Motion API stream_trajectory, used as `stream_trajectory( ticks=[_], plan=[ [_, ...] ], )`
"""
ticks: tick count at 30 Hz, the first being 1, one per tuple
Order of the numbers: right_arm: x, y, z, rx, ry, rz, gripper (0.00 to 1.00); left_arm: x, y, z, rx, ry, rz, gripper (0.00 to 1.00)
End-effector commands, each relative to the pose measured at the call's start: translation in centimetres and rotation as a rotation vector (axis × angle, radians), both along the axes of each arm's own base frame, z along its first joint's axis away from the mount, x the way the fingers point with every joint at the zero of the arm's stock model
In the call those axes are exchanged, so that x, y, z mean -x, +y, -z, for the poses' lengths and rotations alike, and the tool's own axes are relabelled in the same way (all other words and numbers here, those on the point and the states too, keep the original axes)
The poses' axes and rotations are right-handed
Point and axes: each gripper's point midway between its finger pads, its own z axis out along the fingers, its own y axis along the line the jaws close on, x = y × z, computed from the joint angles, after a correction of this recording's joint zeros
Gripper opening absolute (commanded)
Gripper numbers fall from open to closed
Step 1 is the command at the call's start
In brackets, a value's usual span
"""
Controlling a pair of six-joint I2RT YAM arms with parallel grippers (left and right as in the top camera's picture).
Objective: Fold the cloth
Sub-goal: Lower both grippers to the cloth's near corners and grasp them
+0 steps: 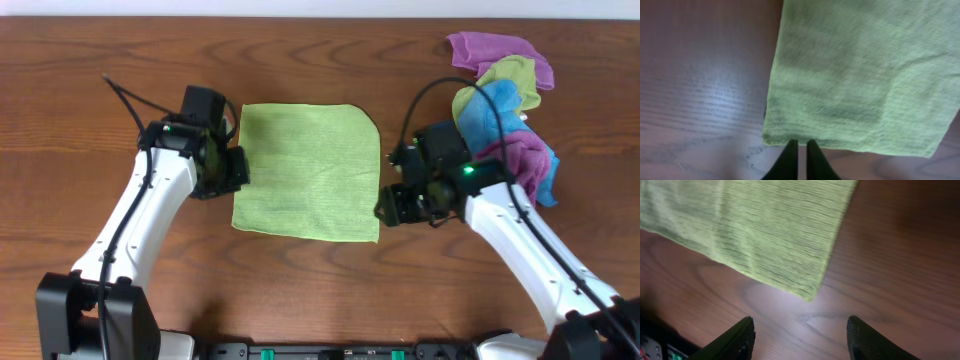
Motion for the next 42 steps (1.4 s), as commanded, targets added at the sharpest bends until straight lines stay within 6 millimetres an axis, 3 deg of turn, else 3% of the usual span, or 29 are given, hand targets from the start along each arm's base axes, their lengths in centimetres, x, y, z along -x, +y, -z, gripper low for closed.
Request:
stream_trajectory(
  ticks=[1, 5, 8, 11, 19, 26, 33, 42],
  plan=[
    [0.0, -0.6, 0.0, -0.016, 0.009, -0.007, 0.60, 1.3, 0.4, 1.3, 0.082, 0.056, -0.055, 0.16],
    [0.4, -0.7, 0.4, -0.017, 0.021, -0.012, 0.59, 2.0, -0.3, 2.8, 0.261, 0.076, -0.094, 0.29],
    [0.8, -1.0, 1.0, -0.012, 0.031, -0.016, 0.62, 2.9, -0.4, 3.9, 0.318, 0.094, -0.114, 0.45],
    [1.1, -1.3, 1.7, -0.046, 0.053, 0.007, 0.63, 3.8, -0.4, 4.7, 0.330, 0.118, -0.115, 0.50],
    [1.9, -1.5, 3.1, -0.219, 0.095, 0.074, 0.65, 5.3, -0.3, 6.3, 0.318, 0.138, -0.094, 0.53],
    [2.1, -1.6, 3.6, -0.232, 0.096, 0.082, 0.67, 4.9, 1.0, 7.2, 0.231, 0.115, -0.102, 0.54],
    [2.1, -1.6, 3.6, -0.233, 0.096, 0.082, 0.67, 3.5, 1.2, 7.7, 0.228, 0.052, -0.099, 0.57],
    [1.9, -1.6, 3.6, -0.233, 0.089, 0.081, 0.67, 4.2, 0.7, 8.3, 0.254, 0.084, -0.102, 0.51]
  ],
)
